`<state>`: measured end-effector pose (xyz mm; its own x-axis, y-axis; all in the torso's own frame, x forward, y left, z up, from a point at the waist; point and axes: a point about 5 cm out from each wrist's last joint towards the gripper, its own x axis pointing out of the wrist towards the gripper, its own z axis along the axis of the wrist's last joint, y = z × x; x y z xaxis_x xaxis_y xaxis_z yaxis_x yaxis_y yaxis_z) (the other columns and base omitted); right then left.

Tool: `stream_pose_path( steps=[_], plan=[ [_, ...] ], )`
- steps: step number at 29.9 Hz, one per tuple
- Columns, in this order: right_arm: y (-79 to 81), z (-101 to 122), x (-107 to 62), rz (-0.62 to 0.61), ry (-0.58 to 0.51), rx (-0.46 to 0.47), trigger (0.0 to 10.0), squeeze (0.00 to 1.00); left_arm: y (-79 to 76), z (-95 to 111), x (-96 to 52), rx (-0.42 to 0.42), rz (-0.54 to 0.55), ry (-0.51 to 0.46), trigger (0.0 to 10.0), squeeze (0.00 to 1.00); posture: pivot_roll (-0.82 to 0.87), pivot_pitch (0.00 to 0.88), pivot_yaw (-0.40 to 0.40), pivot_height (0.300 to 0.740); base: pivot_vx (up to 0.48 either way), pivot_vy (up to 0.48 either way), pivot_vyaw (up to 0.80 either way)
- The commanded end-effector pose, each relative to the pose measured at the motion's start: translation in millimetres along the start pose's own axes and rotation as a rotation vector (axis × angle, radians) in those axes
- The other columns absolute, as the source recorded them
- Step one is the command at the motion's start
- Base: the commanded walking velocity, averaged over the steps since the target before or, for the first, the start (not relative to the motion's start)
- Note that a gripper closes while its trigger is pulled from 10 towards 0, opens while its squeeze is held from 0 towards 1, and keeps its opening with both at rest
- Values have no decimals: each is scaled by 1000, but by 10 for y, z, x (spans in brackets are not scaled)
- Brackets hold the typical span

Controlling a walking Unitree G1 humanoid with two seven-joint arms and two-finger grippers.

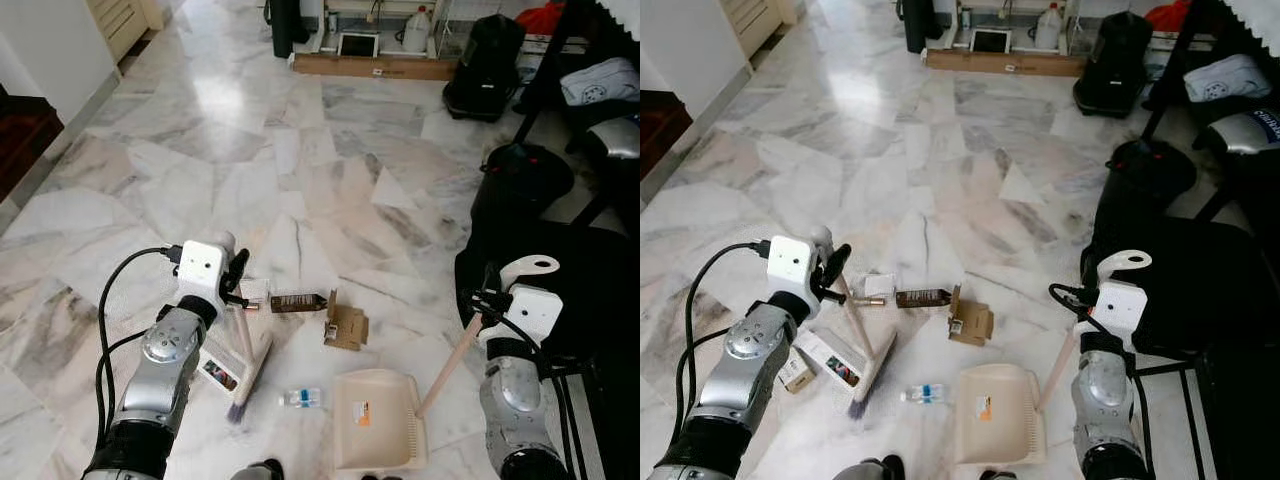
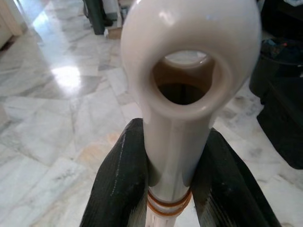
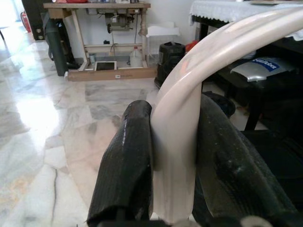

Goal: Sweep floor

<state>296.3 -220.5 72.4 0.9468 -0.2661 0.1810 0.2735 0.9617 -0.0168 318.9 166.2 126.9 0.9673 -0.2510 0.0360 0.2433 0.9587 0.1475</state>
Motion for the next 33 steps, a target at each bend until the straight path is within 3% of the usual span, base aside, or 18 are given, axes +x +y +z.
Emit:
stream_pose_path(
  steps=[1, 12, 23, 33],
  plan=[
    [-47, -11, -34, -32, -12, -13, 10000, 0, 17, 91, -8, 30, -12, -25, 10000, 0, 157, 201, 21, 740, 0, 0, 0],
    [-57, 12, 15, -81, -33, -64, 10000, 0, 30, 151, -53, 43, -56, -15, 10000, 0, 203, 234, 38, 740, 0, 0, 0],
    [124, -262, -210, -80, 98, -53, 10000, 0, 86, 280, -63, 65, -94, -9, 10000, 0, 254, 277, 66, 740, 0, 0, 0],
    [127, -304, -268, -75, 108, -54, 10000, 0, 17, 298, 22, -54, -134, 19, 10000, 0, 231, 297, 68, 740, 0, 0, 0]
  ],
)
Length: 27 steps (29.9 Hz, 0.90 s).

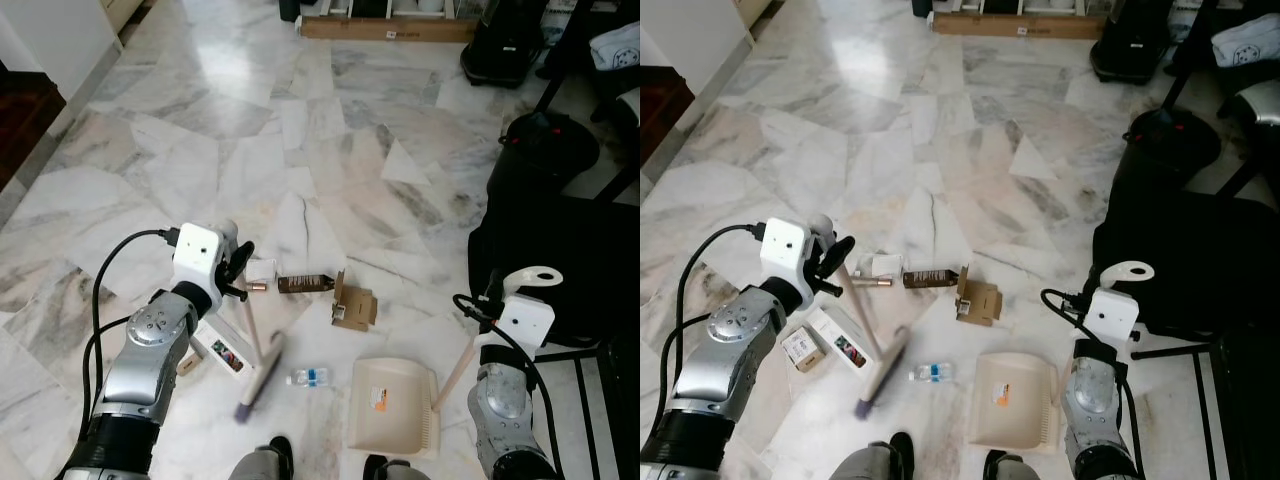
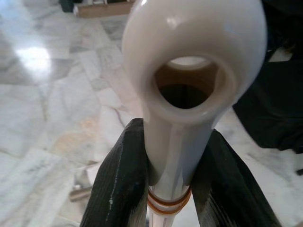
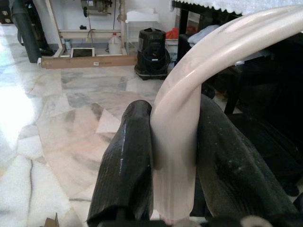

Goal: Sweep floor

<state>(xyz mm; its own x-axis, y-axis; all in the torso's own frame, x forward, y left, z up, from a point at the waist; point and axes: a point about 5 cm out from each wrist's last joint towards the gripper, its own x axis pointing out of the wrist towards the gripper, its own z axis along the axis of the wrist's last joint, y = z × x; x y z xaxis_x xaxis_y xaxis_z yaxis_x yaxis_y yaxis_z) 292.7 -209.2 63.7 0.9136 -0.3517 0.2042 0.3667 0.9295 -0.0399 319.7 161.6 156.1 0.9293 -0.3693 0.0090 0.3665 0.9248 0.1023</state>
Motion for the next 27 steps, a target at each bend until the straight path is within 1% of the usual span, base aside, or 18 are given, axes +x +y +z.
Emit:
stream_pose_path(
  steps=[1, 3, 5, 6, 7, 8, 9, 12, 13, 15, 17, 18, 20, 21, 24, 27],
  plan=[
    [14, -227, -196, 19, 127, -18, 10000, 0, 14, 5, -5, -8, -10, 10, 10000, 0, 231, 297, 68, 740, 0, 0, 0],
    [6, -227, -197, 18, 126, -18, 10000, 0, 13, 1, 1, -6, -13, 14, 10000, 0, 227, 296, 68, 740, 0, 0, 0],
    [-13, -222, -202, 13, 120, -17, 10000, 0, 1, -31, 9, 9, -44, 46, 10000, 0, 200, 301, 66, 740, 0, 0, 0],
    [-13, -222, -202, 13, 120, -17, 10000, 0, 1, -31, 9, 9, -44, 46, 10000, 0, 200, 301, 66, 740, 0, 0, 0],
    [-31, -214, -210, 10, 110, -16, 10000, 0, -1, -74, 4, -4, -76, 88, 10000, 0, 193, 308, 67, 740, 0, 0, 0],
    [-35, -211, -213, 9, 107, -16, 10000, 0, 7, -82, 4, -23, -80, 101, 10000, 0, 193, 308, 67, 740, 0, 0, 0],
    [-45, -209, -222, 8, 102, -15, 10000, 0, 21, -65, 17, -68, -76, 99, 10000, 0, 192, 315, 68, 740, 0, 0, 0],
    [-49, -209, -231, 9, 100, -17, 10000, 0, 24, -39, 34, -126, -70, 91, 10000, 0, 188, 319, 68, 740, 0, 0, 0],
    [-48, -210, -238, 10, 99, -17, 10000, 0, 14, -34, 48, -159, -71, 88, 10000, 0, 185, 318, 68, 740, 0, 0, 0],
    [-47, -208, -242, 11, 97, -17, 10000, 0, 7, -31, 54, -177, -73, 87, 10000, 0, 185, 318, 68, 740, 0, 0, 0],
    [-42, -208, -239, 12, 99, -15, 10000, 0, -13, -27, 69, -214, -78, 91, 10000, 0, 181, 319, 68, 740, 0, 0, 0],
    [-36, -204, -234, 13, 99, -12, 10000, 0, -42, -23, 83, -256, -92, 96, 10000, 0, 179, 318, 69, 740, 0, 0, 0],
    [-32, -201, -231, 13, 99, -11, 10000, 0, -54, -18, 87, -277, -97, 96, 10000, 0, 179, 317, 69, 740, 0, 0, 0],
    [-27, -194, -225, 15, 96, -9, 10000, 0, -59, -1, 97, -308, -95, 90, 10000, 0, 178, 314, 69, 740, 0, 0, 0],
    [-19, -186, -216, 14, 95, -3, 10000, 0, -63, 27, 119, -363, -88, 77, 10000, 0, 178, 308, 69, 740, 0, 0, 0],
    [-14, -182, -213, 14, 94, 0, 10000, 0, -65, 41, 136, -379, -86, 71, 10000, 0, 177, 305, 68, 740, 0, 0, 0]
  ],
)
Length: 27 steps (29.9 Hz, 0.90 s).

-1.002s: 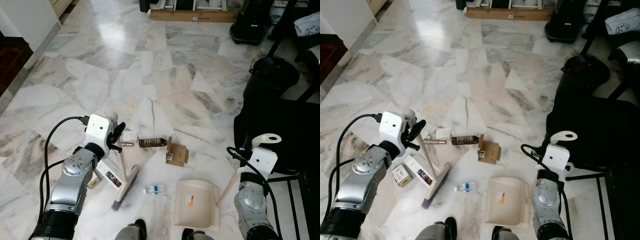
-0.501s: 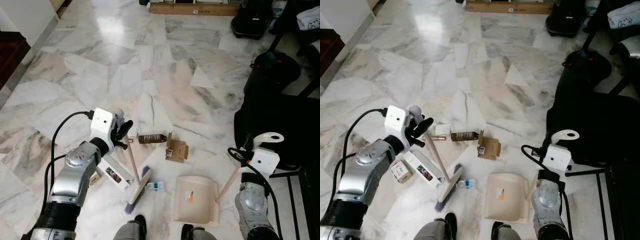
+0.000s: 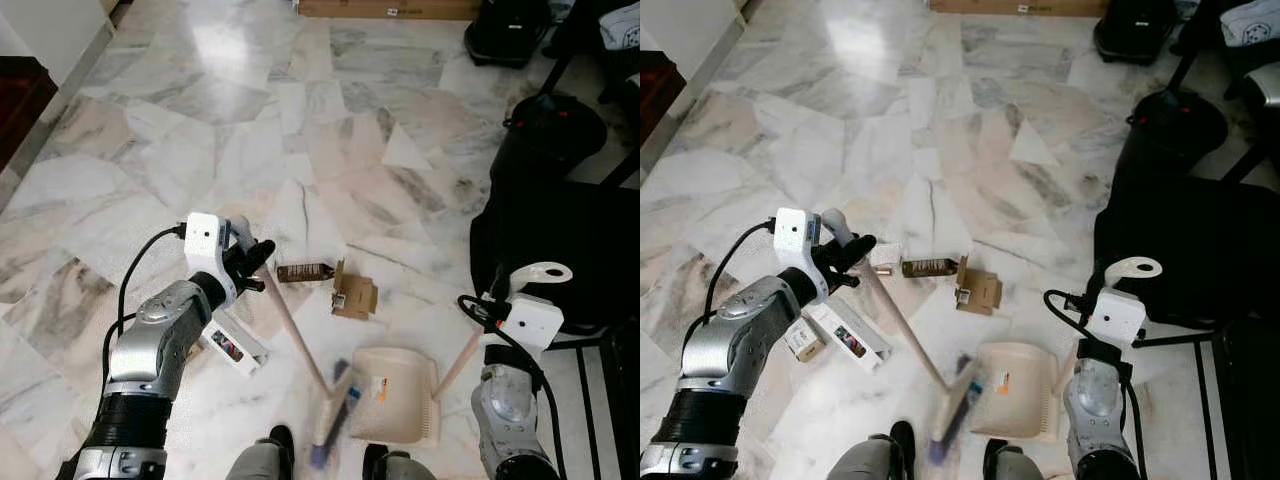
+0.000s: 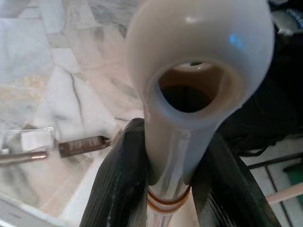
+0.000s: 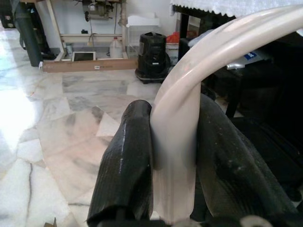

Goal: Sweep floor

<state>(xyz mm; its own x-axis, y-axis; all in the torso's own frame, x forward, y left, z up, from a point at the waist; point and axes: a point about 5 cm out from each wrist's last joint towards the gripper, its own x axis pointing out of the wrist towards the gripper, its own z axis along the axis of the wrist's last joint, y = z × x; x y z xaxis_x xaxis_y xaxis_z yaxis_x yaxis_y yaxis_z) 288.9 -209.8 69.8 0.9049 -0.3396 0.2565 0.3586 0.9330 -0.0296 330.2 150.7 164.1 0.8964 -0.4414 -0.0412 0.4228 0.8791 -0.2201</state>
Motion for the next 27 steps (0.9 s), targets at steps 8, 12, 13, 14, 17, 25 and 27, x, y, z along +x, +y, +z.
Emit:
stream_pose_path(
  steps=[8, 12, 13, 14, 17, 25, 27],
  plan=[
    [5, -218, -186, 1, 141, 3, 10000, 0, -49, 1, 38, -128, -25, -6, 10000, 0, 174, 302, 65, 740, 0, 0, 0],
    [-14, -217, -171, -21, 147, 34, 10000, 0, 10, 80, 29, -135, 10, -47, 10000, 0, 179, 301, 62, 740, 0, 0, 0],
    [-11, -216, -158, -17, 150, 38, 10000, 0, 58, 137, 29, -131, 39, -76, 10000, 0, 185, 299, 61, 740, 0, 0, 0],
    [-3, -213, -147, -16, 152, 45, 10000, 0, 122, 227, 19, -132, 77, -125, 10000, 0, 187, 296, 59, 740, 0, 0, 0],
    [13, -206, -120, -14, 155, 53, 10000, 0, 223, 383, -30, -124, 137, -205, 10000, 0, 196, 289, 58, 740, 0, 0, 0],
    [43, -176, -56, -9, 149, 75, 10000, 0, 442, 672, -159, -3, 269, -323, 10000, 0, 203, 278, 57, 740, 0, 0, 0],
    [45, -169, -44, -8, 147, 81, 10000, 0, 499, 714, -183, 57, 303, -329, 10000, 0, 207, 275, 58, 740, 0, 0, 0]
  ],
)
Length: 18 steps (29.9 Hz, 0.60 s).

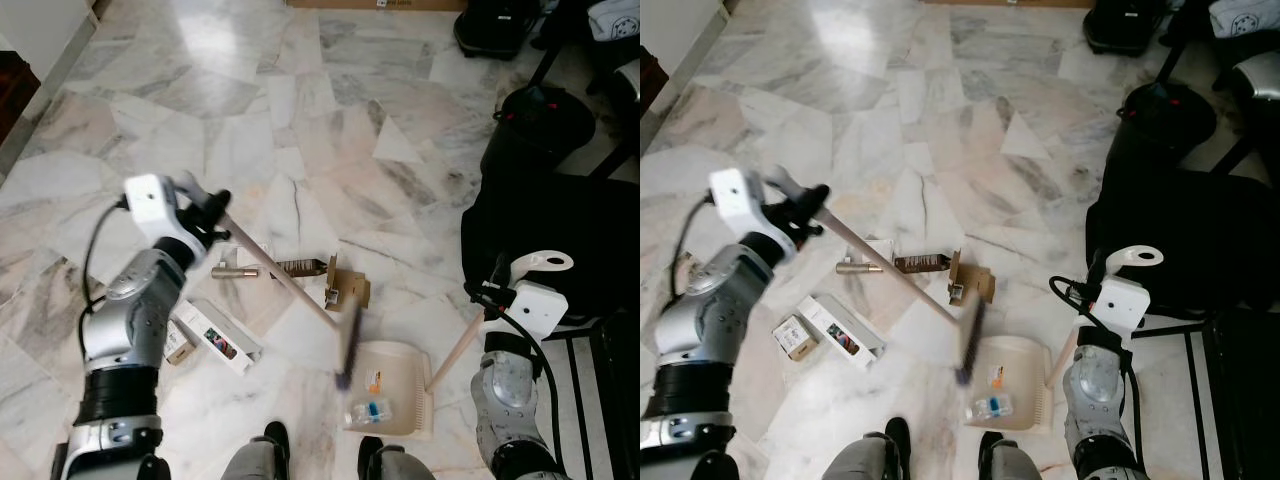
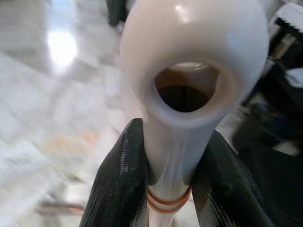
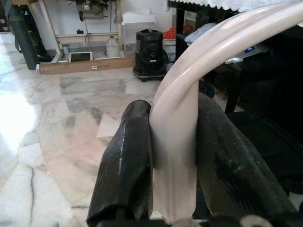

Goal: Sweep floor

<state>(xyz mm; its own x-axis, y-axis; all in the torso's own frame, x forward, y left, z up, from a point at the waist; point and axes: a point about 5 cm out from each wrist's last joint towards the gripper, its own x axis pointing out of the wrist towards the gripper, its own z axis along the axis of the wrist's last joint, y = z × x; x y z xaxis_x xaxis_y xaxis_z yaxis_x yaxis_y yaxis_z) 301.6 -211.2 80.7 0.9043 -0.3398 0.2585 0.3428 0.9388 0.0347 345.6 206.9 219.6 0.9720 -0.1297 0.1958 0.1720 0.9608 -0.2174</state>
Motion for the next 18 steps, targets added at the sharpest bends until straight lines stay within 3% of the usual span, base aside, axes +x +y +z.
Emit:
stream_pose_path(
  steps=[1, 5, 13, 18],
  plan=[
    [-1, -240, -188, -14, 147, 24, 10000, 0, 63, 45, -12, 110, 7, -14, 10000, 0, 208, 273, 59, 740, 0, 0, 0],
    [-15, -238, -176, -35, 151, 57, 10000, 0, -36, -69, -12, 173, -60, 44, 10000, 0, 213, 266, 63, 740, 0, 0, 0],
    [-81, -169, -77, -95, 127, 144, 10000, 0, -358, -408, -79, 135, -253, 188, 10000, 0, 196, 245, 64, 740, 0, 0, 0],
    [-95, -75, 6, -104, 79, 173, 10000, 0, -469, -534, -80, 103, -286, 237, 10000, 0, 182, 238, 66, 740, 0, 0, 0]
  ],
)
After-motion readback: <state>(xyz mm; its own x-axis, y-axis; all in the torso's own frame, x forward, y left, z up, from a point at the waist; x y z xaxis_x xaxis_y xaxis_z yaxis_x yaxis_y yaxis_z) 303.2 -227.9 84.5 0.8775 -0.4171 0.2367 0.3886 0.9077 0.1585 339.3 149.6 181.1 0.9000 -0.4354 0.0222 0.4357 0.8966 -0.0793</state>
